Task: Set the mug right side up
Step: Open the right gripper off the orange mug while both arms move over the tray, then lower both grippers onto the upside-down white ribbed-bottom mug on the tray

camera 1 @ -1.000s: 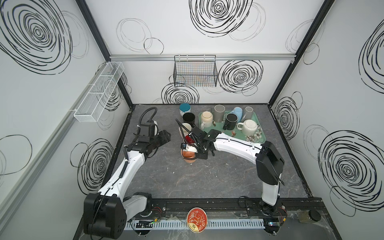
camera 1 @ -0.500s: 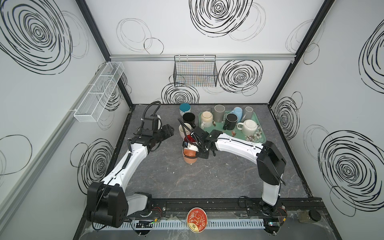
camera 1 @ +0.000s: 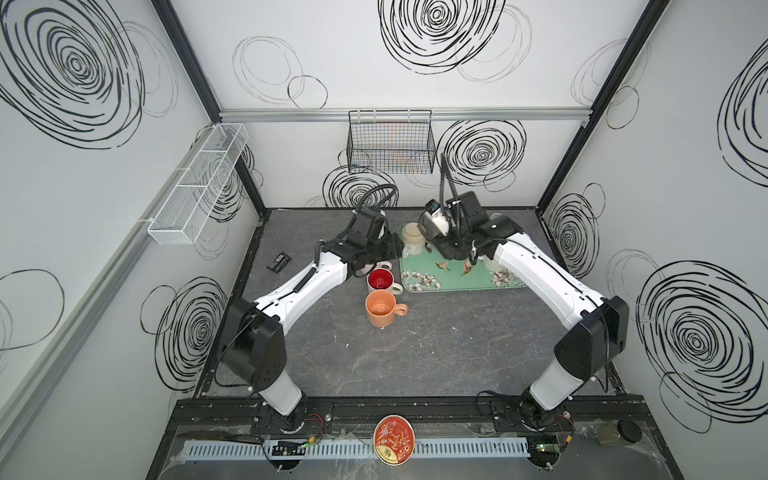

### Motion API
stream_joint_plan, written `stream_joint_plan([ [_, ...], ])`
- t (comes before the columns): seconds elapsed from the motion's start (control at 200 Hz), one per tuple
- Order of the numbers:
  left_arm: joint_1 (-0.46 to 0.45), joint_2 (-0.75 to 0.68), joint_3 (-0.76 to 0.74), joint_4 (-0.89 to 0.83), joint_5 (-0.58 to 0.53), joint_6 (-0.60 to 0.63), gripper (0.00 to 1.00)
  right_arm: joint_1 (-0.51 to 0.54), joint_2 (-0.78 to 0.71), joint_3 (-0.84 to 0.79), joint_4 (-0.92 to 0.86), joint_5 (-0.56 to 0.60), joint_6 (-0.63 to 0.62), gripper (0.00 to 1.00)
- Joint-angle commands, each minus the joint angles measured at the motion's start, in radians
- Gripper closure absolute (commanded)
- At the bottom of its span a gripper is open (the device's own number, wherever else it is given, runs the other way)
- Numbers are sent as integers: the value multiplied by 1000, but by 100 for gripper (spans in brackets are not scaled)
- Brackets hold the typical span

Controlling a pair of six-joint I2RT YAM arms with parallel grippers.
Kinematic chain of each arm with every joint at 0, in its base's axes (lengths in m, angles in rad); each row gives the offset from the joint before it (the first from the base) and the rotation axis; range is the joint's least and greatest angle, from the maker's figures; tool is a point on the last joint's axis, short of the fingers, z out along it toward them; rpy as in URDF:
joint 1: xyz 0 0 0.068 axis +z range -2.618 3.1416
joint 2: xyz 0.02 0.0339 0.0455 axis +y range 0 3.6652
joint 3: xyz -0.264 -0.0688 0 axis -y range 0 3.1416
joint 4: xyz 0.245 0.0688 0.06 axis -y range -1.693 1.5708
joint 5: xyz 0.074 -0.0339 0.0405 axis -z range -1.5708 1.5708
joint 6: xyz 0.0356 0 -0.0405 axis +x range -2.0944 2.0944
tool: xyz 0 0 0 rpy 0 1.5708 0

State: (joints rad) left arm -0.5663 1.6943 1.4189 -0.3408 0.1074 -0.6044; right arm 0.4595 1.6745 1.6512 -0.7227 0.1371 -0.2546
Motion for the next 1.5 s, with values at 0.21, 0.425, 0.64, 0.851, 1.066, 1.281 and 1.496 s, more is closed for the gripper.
stream_joint_plan([
  [0.21,-207,342,373,-37,14,59,42,-379,125,57,-39,-106,456,31],
  [0.425,-244,410,417,-37,48,64,43,-459,309,161,-55,-64,482,26],
  [0.64,-253,361,314,-3,44,56,42,-468,578,492,-259,-20,484,24],
  [0.851,-252,323,250,11,28,52,42,-417,598,453,-274,-45,446,26],
  [1.066,-248,324,254,4,28,60,42,-355,454,190,-170,-9,431,26],
  [1.281,-250,325,268,8,38,107,42,-297,332,-16,-82,-102,359,30],
  [1.496,-277,311,274,1,-15,287,41,-271,252,-51,-56,-146,354,30],
])
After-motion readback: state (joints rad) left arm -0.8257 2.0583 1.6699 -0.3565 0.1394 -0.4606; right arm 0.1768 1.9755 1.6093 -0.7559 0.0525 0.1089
